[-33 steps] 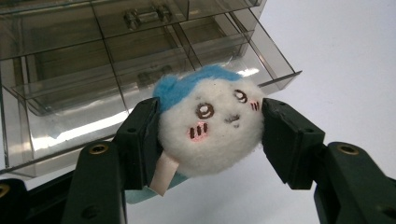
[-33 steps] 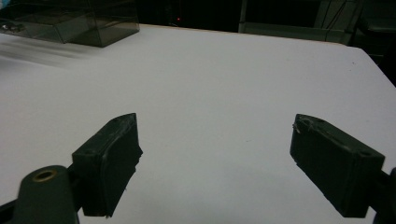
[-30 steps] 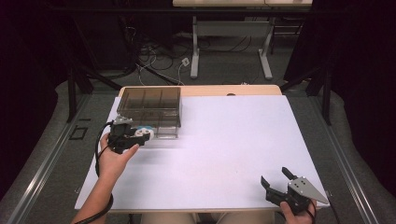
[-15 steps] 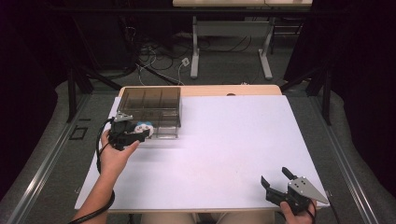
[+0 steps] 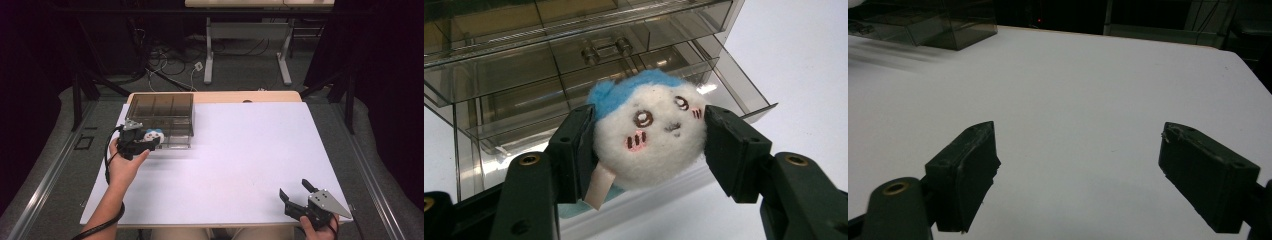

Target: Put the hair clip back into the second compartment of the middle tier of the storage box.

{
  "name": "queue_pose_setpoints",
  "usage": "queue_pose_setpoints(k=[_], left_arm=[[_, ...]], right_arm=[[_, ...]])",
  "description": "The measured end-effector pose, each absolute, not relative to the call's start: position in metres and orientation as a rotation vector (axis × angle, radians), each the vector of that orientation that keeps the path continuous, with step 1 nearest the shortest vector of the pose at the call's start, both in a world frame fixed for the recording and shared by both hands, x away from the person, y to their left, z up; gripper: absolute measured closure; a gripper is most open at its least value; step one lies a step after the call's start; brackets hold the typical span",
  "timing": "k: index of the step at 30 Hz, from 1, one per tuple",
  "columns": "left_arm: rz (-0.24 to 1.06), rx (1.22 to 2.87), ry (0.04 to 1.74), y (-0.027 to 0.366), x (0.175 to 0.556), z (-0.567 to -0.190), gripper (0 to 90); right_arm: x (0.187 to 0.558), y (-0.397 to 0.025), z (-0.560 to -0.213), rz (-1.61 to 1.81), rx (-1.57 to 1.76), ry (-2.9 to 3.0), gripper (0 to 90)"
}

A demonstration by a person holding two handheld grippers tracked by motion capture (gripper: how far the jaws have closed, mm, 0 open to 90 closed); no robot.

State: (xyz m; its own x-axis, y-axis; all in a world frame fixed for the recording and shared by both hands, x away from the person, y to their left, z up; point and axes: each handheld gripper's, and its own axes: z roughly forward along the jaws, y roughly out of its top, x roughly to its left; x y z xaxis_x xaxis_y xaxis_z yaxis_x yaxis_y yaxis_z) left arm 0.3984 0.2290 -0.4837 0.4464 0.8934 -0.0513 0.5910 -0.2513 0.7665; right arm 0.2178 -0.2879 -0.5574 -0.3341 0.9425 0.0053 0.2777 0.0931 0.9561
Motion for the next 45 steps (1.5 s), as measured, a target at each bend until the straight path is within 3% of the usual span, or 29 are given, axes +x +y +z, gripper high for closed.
queue_pose_setpoints(k=[45], left_arm=[[0.575, 2.025, 1.226, 0.218, 0.423, -0.498, 39.9]], right_arm=[[0.218, -0.287, -0.558, 1.271, 1.204, 1.709, 15.2]])
